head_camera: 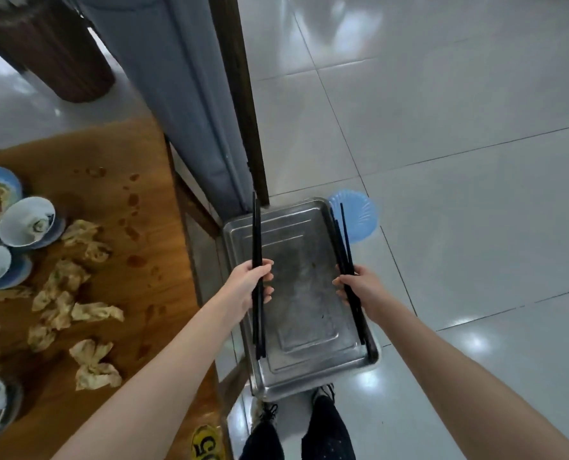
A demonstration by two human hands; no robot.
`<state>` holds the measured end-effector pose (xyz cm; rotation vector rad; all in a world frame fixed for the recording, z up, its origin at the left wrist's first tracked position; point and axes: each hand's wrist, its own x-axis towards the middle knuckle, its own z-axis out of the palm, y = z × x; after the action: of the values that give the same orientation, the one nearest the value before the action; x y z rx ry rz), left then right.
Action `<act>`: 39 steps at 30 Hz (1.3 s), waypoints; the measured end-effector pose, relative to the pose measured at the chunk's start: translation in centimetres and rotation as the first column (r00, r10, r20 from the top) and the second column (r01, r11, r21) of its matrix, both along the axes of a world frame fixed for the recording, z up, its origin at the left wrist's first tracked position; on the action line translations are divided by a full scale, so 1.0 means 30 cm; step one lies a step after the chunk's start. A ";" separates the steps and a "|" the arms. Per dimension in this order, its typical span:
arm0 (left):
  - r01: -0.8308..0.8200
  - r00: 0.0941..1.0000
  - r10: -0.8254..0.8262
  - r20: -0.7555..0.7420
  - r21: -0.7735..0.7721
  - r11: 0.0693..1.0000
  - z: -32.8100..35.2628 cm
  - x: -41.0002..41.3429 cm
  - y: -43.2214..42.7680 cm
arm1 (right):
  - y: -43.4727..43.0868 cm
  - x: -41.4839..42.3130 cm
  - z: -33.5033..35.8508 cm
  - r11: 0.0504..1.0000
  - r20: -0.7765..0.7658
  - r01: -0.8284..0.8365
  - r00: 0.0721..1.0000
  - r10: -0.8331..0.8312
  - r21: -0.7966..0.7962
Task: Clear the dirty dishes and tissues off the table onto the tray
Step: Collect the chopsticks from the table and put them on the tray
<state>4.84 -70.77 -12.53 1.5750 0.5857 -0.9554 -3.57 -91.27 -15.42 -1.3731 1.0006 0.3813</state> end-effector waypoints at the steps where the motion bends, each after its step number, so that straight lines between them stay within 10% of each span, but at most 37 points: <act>1: -0.008 1.000 0.008 -0.006 0.005 1.000 -0.029 0.019 -0.015 | -0.018 0.024 -0.053 0.999 -0.013 -0.029 1.000 0.029 -0.033; 13: -0.107 0.991 0.110 -0.078 0.032 0.994 -0.333 0.136 -0.173 | -0.114 0.110 -0.577 0.770 -0.297 -0.507 0.859 0.416 -0.388; 22: -0.107 0.991 0.111 -0.080 0.058 0.993 -0.415 0.116 -0.171 | -0.112 0.122 -0.616 0.650 -0.323 -0.567 0.824 0.466 -0.506; 39: -0.023 0.966 0.023 -0.258 0.003 1.000 -0.634 -0.022 -0.527 | -0.329 -0.036 -0.554 0.876 -0.112 -0.282 0.959 0.259 -0.391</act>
<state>4.17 -86.58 -31.56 1.4501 0.7830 -1.1518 -4.66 -101.13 -32.04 -1.9001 0.9676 0.4388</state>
